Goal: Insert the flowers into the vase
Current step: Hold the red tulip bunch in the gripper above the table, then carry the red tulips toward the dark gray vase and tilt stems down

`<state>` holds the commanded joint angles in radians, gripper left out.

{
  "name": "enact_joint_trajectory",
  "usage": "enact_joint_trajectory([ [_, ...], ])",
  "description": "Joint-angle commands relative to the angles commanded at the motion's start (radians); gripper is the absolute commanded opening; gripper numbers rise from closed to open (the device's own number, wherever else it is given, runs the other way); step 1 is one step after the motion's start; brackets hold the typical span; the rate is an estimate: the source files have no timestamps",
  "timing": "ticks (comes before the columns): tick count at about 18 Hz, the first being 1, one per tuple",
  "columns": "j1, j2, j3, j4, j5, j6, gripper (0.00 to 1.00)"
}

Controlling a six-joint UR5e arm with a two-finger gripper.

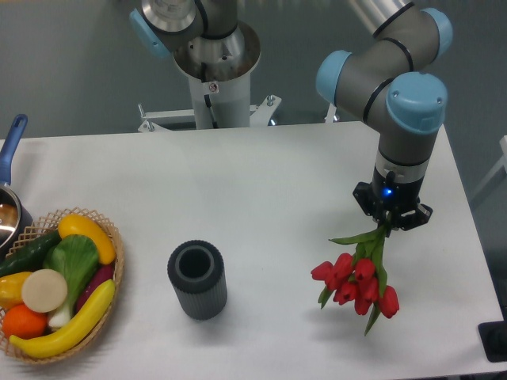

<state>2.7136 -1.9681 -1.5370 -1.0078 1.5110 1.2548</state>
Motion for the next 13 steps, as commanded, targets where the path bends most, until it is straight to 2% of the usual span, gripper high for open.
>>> enact_joint_trajectory([
  [7,-0.005,0.000,0.005,0.012,-0.034,-0.009,0.00],
  [9,-0.003,0.000,0.006,0.021,-0.144,-0.011,0.00],
  [11,-0.009,-0.006,0.006,0.087,-0.259,-0.027,0.00],
  [13,-0.024,0.000,0.012,0.139,-0.349,-0.118,0.00],
])
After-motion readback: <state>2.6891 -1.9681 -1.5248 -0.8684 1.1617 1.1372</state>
